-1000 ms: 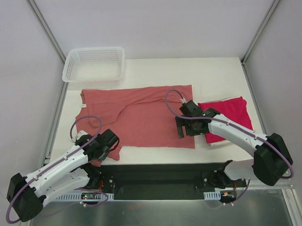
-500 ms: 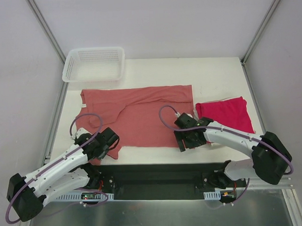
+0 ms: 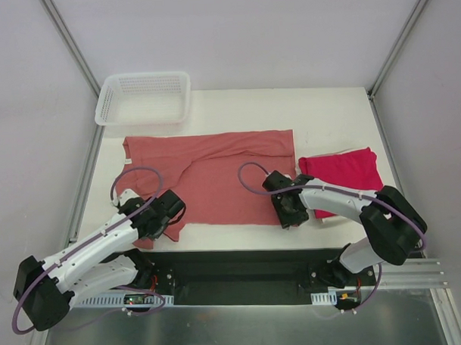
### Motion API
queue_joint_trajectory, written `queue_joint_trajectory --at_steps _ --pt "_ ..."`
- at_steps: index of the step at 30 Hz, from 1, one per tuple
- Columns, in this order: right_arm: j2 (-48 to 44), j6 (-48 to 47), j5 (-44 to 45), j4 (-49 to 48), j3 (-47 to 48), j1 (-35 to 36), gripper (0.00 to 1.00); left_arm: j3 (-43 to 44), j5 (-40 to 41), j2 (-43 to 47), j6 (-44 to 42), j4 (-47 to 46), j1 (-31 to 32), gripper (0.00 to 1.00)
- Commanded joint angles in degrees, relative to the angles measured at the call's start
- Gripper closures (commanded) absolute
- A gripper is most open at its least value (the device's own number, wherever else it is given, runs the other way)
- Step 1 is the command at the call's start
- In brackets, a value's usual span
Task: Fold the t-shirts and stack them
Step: Grap the side of the flattened tshirt furthest away from the robot with both arms
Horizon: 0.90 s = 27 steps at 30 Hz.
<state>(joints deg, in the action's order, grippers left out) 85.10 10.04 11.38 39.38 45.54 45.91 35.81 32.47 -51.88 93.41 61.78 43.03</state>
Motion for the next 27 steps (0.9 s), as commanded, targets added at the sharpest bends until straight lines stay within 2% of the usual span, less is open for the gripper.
queue_joint_trajectory --at_steps 1,7,10,11,14,22,27 --pt "0.5 -2.7 -2.5 -1.9 0.9 -1.7 0.57 2.9 2.8 -1.3 -2.7 1.0 -0.7 1.00" --pt "2.3 -4.5 -4.1 -3.8 0.5 -3.4 0.63 3.7 2.4 -3.9 -4.8 -1.2 -1.5 1.00" --pt "2.9 -4.8 -4.0 -3.8 1.1 -3.8 0.76 5.1 2.2 -5.6 -6.1 -1.4 -2.2 1.00" --pt "2.6 -4.8 -4.2 -3.7 1.2 -3.8 0.85 5.4 2.0 -6.2 -6.9 -1.4 -2.4 1.00" --pt "1.6 -5.0 -3.9 -3.2 1.7 -3.8 0.99 6.6 2.0 -6.8 -8.1 -1.4 -3.5 1.00" --pt "-0.2 -7.2 -2.3 1.8 5.8 -4.0 0.99 11.2 2.8 -8.6 -17.5 -4.5 -8.0 1.00" --pt "1.5 -8.1 -1.4 3.1 11.7 -6.2 0.99 16.6 4.7 -12.4 -24.3 -7.9 -10.6 1.00"
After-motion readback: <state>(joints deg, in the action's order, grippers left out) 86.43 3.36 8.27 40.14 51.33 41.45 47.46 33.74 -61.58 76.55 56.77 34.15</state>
